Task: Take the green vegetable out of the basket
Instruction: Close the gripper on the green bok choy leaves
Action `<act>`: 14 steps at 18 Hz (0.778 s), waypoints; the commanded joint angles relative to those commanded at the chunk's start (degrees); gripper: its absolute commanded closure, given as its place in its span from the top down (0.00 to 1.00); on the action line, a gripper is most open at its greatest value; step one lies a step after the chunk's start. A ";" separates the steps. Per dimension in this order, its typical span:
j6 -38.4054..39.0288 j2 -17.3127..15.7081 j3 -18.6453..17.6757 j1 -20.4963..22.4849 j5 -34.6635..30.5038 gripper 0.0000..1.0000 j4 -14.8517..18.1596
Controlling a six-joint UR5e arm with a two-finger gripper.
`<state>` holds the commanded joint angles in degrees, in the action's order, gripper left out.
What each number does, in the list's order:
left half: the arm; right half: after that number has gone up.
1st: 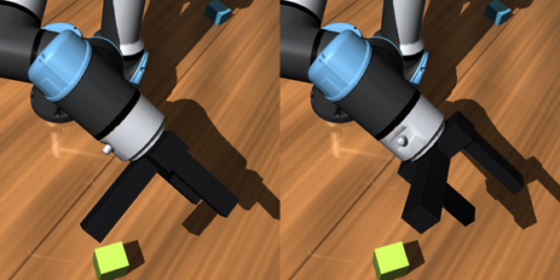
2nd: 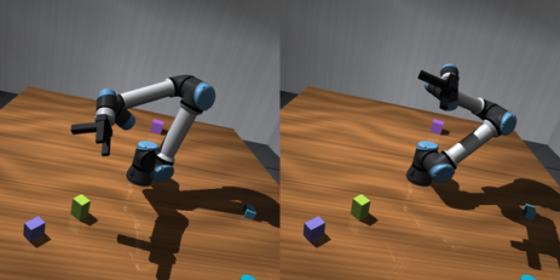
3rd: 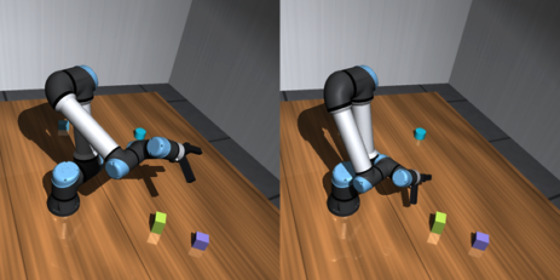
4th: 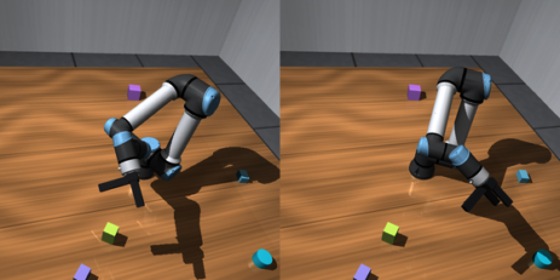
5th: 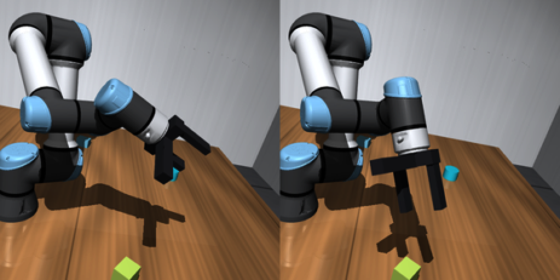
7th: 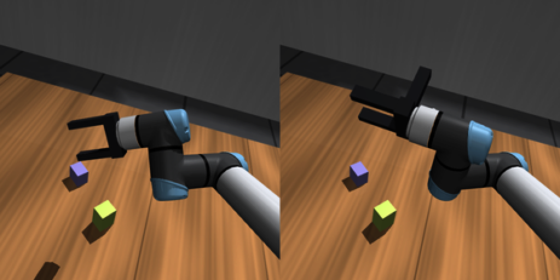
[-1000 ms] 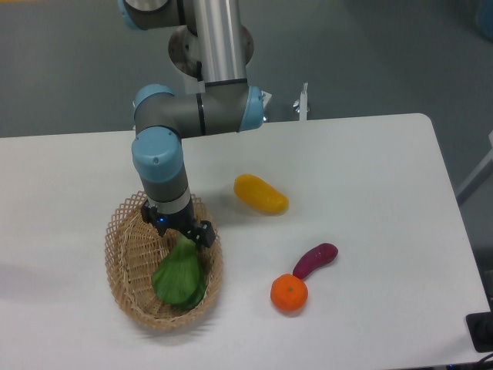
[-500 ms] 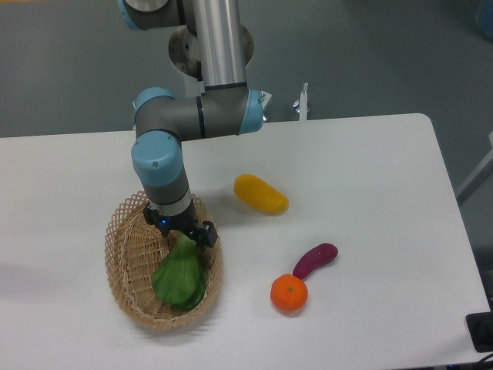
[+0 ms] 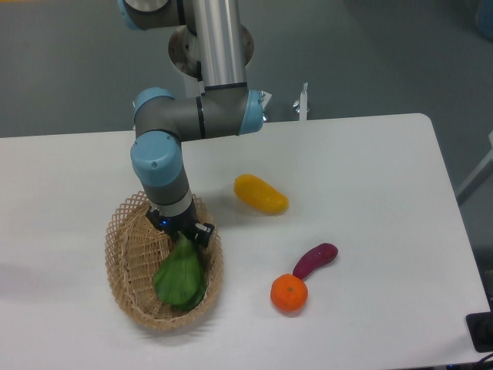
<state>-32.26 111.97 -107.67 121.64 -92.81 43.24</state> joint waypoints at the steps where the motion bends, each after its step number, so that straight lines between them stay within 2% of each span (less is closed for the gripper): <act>1: 0.00 -0.09 0.00 0.00 0.00 0.48 0.00; 3: -0.17 -0.18 0.09 0.00 0.09 0.45 0.00; 10: -0.70 -0.88 0.35 0.17 0.26 0.44 -0.09; 14: -2.01 -2.55 0.53 0.53 0.44 0.44 -0.09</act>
<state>-34.27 109.43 -107.14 122.17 -92.37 43.15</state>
